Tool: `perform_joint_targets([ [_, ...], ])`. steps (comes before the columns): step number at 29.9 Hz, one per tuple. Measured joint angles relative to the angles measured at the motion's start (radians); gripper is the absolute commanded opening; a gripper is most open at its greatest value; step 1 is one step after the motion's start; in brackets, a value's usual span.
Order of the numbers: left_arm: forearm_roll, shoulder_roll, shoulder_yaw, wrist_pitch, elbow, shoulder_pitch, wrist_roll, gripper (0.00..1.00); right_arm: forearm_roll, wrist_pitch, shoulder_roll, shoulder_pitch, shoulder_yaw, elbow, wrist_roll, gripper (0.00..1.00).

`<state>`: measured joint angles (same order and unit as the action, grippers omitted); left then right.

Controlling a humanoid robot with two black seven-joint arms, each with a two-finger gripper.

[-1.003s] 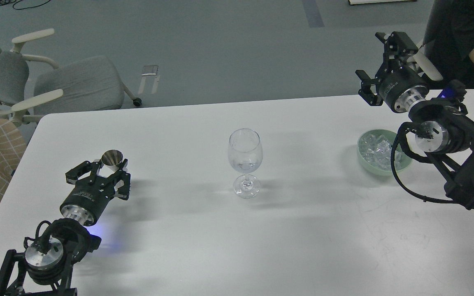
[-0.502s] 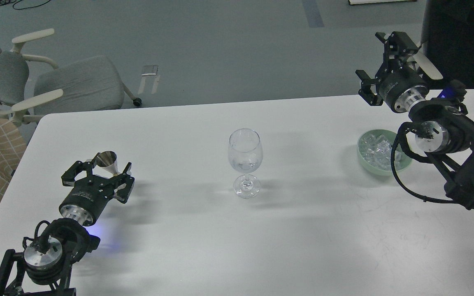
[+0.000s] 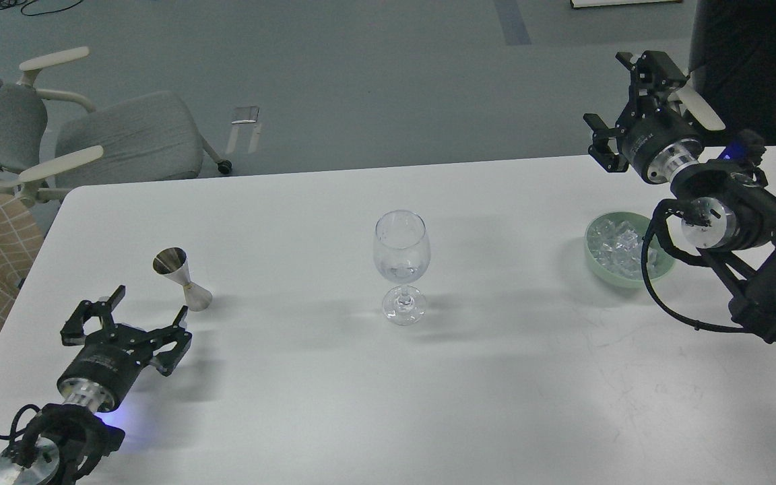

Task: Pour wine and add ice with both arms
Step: 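Lower the jigger onto the table and open the left gripper, then raise the left arm away and move the right gripper to the bowl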

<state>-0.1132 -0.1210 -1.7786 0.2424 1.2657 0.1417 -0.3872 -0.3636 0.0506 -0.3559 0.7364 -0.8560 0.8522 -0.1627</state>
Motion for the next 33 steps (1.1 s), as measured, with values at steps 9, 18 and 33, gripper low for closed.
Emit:
perform_joint_targets([
  [9, -0.031, -0.207, -0.09, 0.214, -0.015, 0.022, 0.019, 0.98, 0.0, 0.0, -0.003, 0.002, -0.001, 0.01, -0.001, 1.0],
  [18, -0.316, -0.401, -0.076, 0.246, -0.109, -0.2, 0.262, 0.96, -0.003, 0.0, -0.016, 0.008, -0.001, 0.037, -0.001, 1.0],
  [33, -0.68, -0.406, 0.255, 0.131, -0.152, -0.484, 0.583, 0.98, -0.164, 0.003, -0.228, 0.001, 0.09, 0.206, -0.011, 1.0],
])
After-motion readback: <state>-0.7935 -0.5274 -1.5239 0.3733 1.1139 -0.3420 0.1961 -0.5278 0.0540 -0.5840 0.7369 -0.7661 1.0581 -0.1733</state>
